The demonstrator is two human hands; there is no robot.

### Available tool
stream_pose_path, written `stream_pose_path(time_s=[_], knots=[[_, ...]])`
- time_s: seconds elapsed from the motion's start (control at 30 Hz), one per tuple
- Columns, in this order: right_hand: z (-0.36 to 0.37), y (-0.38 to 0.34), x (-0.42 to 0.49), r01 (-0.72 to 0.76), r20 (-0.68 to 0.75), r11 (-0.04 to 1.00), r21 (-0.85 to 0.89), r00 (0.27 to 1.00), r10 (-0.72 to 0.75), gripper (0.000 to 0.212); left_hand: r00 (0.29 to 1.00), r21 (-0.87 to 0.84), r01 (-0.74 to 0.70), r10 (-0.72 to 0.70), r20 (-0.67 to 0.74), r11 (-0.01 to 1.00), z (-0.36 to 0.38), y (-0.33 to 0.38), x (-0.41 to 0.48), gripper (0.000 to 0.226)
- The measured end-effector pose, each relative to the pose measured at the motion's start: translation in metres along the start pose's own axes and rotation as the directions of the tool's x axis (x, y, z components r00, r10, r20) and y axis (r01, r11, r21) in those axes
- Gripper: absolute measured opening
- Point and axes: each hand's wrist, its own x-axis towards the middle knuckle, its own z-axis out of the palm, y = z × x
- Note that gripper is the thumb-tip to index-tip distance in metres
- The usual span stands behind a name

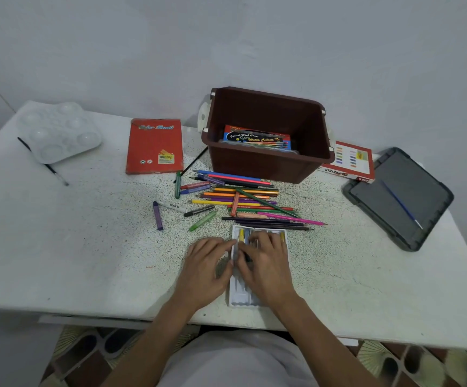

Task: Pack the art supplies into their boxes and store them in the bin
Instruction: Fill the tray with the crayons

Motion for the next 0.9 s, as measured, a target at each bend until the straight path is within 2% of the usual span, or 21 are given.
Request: stream_pose_path(time_s=[0.13,0.27,0.33,0.53,0.73,0.9], knots=[[-0.004,0.006,0.008,-0.027,0.056,0.995,0.099,0.998,0.022,0.033,1.000,-0.025,0.004,-0.004,0.000,1.000,0.000,0.000,0.000,0.045],[-0.006,0.010,0.019,-0.089,0.028,0.972,0.220,0.996,0.084,0.022,1.000,-0.054,0.020,-0.021,-0.017,0.998,-0.001,-0.002,0.000,0.038],[-0.006,0.016,0.025,-0.107,0.009,0.978,0.181,0.994,0.107,0.019,0.999,-0.064,0.024,-0.025,-0.026,0.998,0.000,-0.002,0.000,0.036],[-0.012,0.033,0.054,-0.121,-0.003,0.992,0.032,0.993,0.121,0.027,1.000,-0.055,0.003,-0.004,-0.014,0.999,-0.002,0.000,-0.001,0.039],[-0.019,0.040,0.076,-0.110,0.189,0.992,-0.059,0.975,0.119,0.027,1.000,-0.013,-0.023,0.023,0.018,1.000,-0.001,-0.001,-0.002,0.041],[-0.022,0.042,0.081,-0.081,0.242,0.996,-0.049,0.966,0.091,0.023,1.000,-0.003,-0.030,0.030,0.001,1.000,0.001,-0.002,-0.002,0.040]])
